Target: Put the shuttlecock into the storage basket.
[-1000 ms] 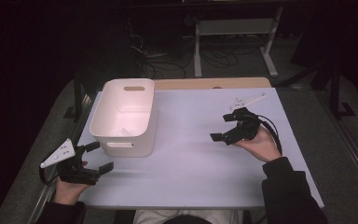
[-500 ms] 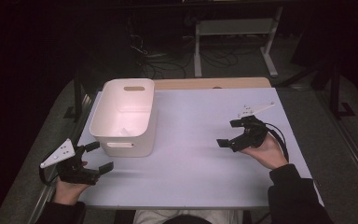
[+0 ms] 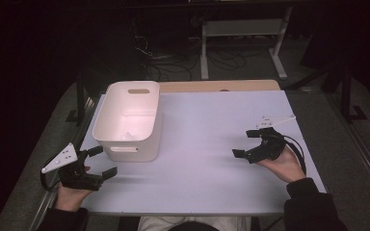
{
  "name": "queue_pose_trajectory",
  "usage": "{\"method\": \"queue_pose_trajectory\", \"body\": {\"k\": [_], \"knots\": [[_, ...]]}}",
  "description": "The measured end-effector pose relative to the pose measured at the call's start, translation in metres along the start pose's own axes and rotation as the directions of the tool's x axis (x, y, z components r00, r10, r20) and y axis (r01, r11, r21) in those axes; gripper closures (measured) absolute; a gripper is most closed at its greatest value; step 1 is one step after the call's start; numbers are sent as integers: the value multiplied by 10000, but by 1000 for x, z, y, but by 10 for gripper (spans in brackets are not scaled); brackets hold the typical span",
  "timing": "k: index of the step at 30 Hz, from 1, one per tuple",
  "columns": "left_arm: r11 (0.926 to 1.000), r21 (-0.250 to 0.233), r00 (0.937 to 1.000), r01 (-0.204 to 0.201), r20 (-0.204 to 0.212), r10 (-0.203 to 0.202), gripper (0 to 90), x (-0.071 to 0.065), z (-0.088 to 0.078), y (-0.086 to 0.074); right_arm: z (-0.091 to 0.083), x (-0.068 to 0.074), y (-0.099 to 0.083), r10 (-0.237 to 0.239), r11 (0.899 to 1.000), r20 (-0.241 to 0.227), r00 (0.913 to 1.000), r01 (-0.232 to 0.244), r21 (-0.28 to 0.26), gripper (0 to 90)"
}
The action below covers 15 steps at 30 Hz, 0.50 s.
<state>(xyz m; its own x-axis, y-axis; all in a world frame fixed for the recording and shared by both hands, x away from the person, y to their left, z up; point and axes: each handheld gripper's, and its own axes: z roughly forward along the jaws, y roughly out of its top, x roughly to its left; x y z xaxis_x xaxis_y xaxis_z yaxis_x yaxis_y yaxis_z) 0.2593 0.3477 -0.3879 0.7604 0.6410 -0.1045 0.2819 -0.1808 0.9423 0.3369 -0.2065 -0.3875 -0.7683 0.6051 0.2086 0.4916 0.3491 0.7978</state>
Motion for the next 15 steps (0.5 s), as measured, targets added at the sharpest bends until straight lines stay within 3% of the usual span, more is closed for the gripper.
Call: {"method": "queue_pose_trajectory", "body": {"k": [15], "knots": [[10000, 32, 10000, 0, -33, 0, 0, 0, 0, 0, -12, -2, -24, 175, 9992, 370, 9992, -161, -364, 0]]}}
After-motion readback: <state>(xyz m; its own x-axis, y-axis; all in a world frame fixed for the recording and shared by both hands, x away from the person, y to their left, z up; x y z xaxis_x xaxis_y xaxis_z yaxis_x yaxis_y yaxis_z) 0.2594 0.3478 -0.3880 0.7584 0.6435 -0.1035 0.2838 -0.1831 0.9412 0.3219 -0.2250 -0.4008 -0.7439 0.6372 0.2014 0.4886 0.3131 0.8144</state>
